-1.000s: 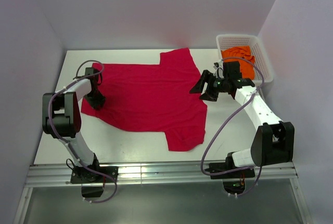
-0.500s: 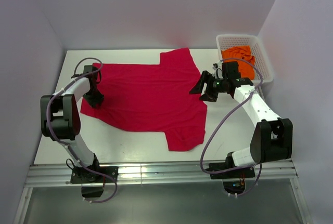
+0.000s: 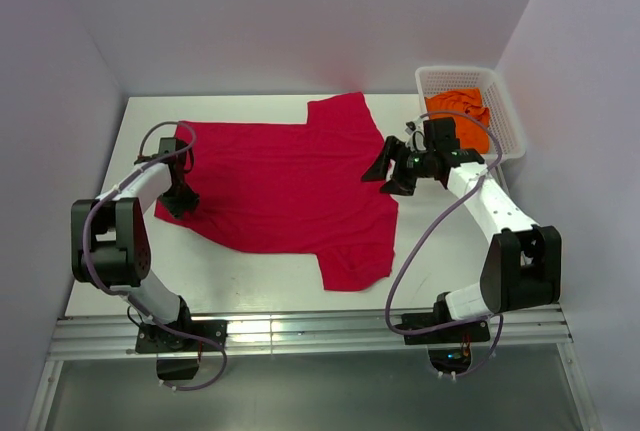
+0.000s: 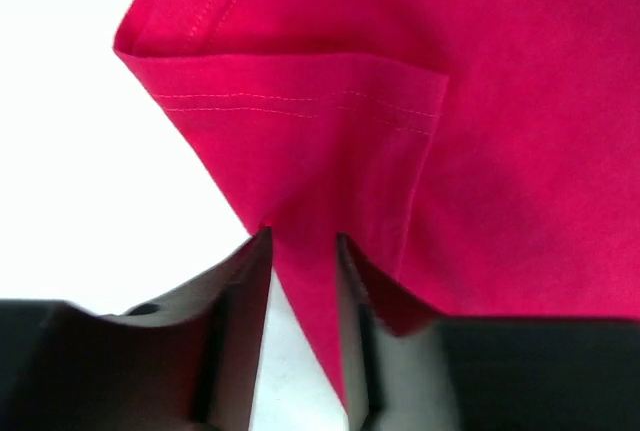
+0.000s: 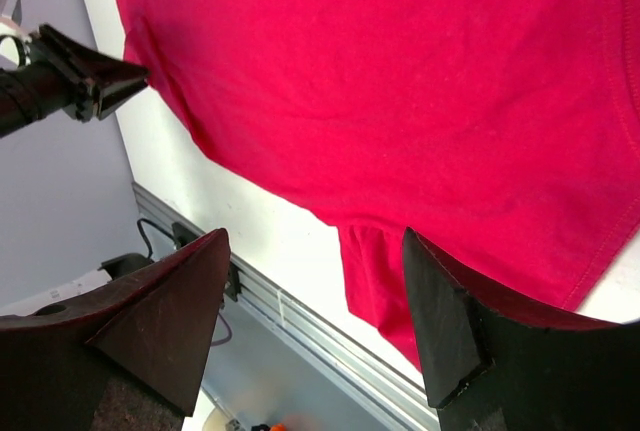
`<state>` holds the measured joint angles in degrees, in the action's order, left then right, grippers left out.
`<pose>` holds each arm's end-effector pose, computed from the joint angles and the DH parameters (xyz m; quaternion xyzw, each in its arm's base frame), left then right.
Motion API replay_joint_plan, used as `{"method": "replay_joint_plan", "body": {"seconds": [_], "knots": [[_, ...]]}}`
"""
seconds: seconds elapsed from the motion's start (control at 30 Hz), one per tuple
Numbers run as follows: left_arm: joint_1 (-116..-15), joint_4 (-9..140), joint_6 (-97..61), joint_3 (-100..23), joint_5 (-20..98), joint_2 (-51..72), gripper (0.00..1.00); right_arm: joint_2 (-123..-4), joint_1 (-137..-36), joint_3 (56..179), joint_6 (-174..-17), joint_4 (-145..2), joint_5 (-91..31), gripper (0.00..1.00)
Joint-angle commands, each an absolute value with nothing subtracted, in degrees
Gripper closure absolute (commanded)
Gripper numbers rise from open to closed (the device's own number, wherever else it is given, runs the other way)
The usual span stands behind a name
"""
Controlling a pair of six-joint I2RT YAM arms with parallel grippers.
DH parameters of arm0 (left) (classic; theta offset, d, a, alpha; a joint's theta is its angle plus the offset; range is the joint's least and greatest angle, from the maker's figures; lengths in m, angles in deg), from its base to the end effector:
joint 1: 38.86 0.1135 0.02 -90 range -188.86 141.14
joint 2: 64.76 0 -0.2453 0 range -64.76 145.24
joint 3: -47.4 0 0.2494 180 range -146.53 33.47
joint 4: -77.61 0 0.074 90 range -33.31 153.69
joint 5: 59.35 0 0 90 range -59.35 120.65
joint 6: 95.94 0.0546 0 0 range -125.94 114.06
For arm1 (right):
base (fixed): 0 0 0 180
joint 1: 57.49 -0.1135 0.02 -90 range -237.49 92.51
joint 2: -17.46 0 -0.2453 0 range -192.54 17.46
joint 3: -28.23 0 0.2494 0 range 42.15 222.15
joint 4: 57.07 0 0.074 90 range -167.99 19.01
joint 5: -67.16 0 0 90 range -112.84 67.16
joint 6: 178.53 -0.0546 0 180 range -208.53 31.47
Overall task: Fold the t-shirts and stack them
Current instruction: Flatten out the tshirt
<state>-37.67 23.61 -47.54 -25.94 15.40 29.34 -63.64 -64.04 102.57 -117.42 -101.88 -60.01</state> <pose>0.3037 0.0207 0.1475 -0.3748 0.9083 0.0780 0.1688 0.2970 0.0673 0.2344 0.0705 0.8984 0.3816 0.2056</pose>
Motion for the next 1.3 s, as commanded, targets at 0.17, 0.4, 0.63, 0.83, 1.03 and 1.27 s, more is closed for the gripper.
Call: {"method": "replay_joint_plan", "body": {"seconds": [0.17, 0.4, 0.63, 0.83, 1.03, 1.27], "knots": [[-39.12, 28.53, -49.18, -28.57, 15.80, 28.40, 0.48, -61.47, -66.28, 102.71, -116.57, -100.70, -60.20, 0.23], [-40.88, 28.09, -49.71, -31.65, 15.44, 31.03, 0.49, -60.23, -66.63, 101.92, -116.04, -101.40, -59.41, 0.23], [-41.50, 28.00, -49.62, -32.36, 15.09, 33.50, 0.52, -60.41, -66.63, 102.71, -115.51, -102.27, -58.61, 0.23], [-41.59, 28.09, -49.53, -31.92, 14.39, 34.64, 0.55, -60.50, -66.63, 102.62, -115.16, -102.28, -58.00, 0.23], [-41.59, 28.18, -49.18, -31.65, 13.78, 35.08, 0.63, -61.02, -66.63, 102.71, -114.99, -102.45, -57.56, 0.23], [-41.59, 28.36, -48.74, -31.39, 13.51, 35.87, 0.65, -61.38, -66.63, 103.15, -114.81, -102.63, -57.30, 0.23]]}}
